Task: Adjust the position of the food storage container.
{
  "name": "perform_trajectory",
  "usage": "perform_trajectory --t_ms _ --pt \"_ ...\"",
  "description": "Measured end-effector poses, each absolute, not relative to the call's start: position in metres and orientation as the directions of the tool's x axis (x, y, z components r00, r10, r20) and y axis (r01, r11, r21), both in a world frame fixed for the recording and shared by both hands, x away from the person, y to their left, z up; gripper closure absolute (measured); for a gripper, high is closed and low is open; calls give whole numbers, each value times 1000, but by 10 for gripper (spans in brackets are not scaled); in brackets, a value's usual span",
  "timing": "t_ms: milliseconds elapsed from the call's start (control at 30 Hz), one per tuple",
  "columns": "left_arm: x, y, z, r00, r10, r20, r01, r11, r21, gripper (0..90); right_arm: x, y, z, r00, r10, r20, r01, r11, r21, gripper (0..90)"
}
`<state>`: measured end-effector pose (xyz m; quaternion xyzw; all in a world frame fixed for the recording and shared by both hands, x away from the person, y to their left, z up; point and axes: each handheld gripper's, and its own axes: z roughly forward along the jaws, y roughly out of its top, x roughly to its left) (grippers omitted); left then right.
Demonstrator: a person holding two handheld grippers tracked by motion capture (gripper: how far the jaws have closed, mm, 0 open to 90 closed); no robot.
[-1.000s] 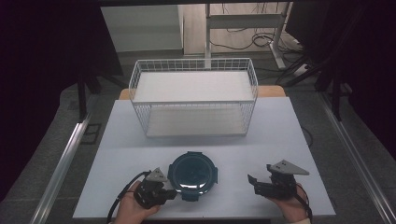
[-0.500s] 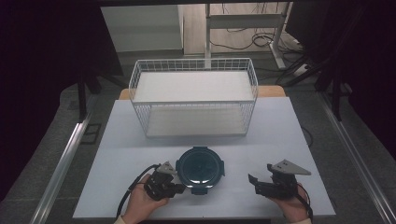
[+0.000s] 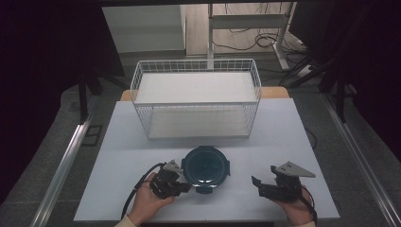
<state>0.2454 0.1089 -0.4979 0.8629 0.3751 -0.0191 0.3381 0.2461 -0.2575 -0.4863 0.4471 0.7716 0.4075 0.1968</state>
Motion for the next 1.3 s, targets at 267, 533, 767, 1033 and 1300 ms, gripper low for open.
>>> perform_trajectory --t_ms 267,533,767,1033,1300 --pt "247 107 -499 719 629 -295 661 -490 569 900 246 -258 -486 -522 851 59 528 268 806 172" --pt "230 127 -485 708 656 -261 642 -443 626 900 244 -259 -481 -525 848 69 518 254 817 172" --pt "226 160 -466 618 739 -269 659 -300 690 531 243 -259 -478 -534 841 86 509 239 827 172" --pt "229 175 -462 586 751 -303 653 -217 726 324 243 -257 -477 -558 826 82 494 251 832 166" --pt "230 182 -463 570 760 -312 662 -200 722 290 242 -256 -476 -571 817 83 486 254 836 165"
